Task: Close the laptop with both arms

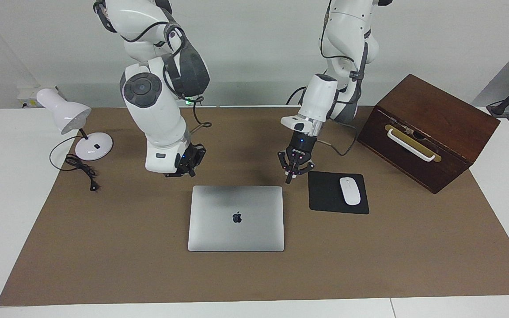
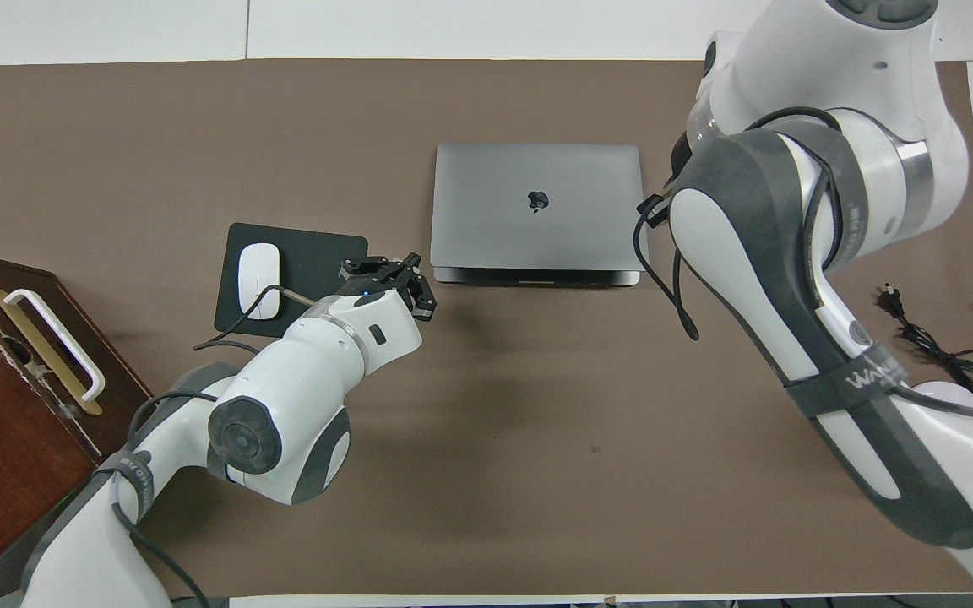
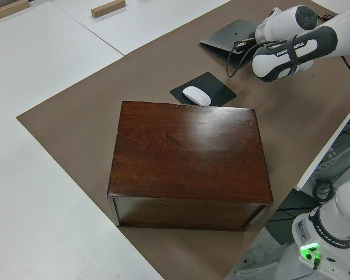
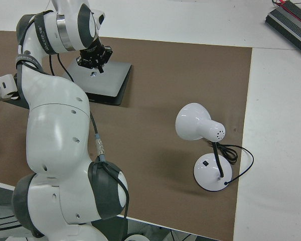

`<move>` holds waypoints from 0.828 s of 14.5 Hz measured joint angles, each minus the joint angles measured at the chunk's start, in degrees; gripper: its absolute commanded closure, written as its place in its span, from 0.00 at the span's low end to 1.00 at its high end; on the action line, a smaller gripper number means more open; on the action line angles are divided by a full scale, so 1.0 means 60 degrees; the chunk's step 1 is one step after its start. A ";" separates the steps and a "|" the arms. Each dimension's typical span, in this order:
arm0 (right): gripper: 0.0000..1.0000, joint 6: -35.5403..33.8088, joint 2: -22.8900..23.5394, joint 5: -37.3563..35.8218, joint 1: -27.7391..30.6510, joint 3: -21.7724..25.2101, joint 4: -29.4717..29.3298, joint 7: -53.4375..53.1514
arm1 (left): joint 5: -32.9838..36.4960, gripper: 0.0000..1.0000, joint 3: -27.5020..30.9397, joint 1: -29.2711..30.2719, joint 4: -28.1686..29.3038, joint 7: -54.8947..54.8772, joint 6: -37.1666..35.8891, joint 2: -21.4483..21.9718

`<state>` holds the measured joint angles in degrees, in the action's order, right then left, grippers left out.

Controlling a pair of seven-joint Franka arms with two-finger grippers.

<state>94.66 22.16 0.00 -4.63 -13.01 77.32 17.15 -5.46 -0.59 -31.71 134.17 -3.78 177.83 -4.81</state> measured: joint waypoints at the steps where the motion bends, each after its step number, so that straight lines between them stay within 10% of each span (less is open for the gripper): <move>1: 1.00 -0.0020 -0.0277 0.0000 0.0062 -0.0001 0.0256 -0.0016 | 0.0000 1.00 0.0021 0.0045 0.0000 0.0013 -0.0716 0.0414; 3: 1.00 -0.0103 -0.0906 0.0000 0.0134 0.0000 0.0822 -0.0301 | 0.0000 1.00 0.0027 0.0224 -0.0017 0.0018 -0.2127 0.1187; 5: 0.65 -0.0424 -0.1505 0.0000 0.0199 0.0000 0.1265 -0.0913 | 0.0000 1.00 0.0044 0.0573 -0.0210 0.0015 -0.3884 0.1897; 7: 0.57 -0.0783 -0.1932 -0.0001 0.0273 0.0008 0.1501 -0.1210 | 0.0001 1.00 0.0058 0.1004 -0.0735 -0.0076 -0.5897 0.2527; 12: 0.00 -0.1198 -0.2314 -0.0005 0.0340 0.0406 0.1624 -0.1258 | 0.0004 1.00 0.0103 0.1959 -0.2395 -0.0219 -0.9617 0.3095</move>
<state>87.47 8.27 -0.03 -2.59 -10.57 87.06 9.60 -5.44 0.02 -19.95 119.81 -5.09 120.13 13.75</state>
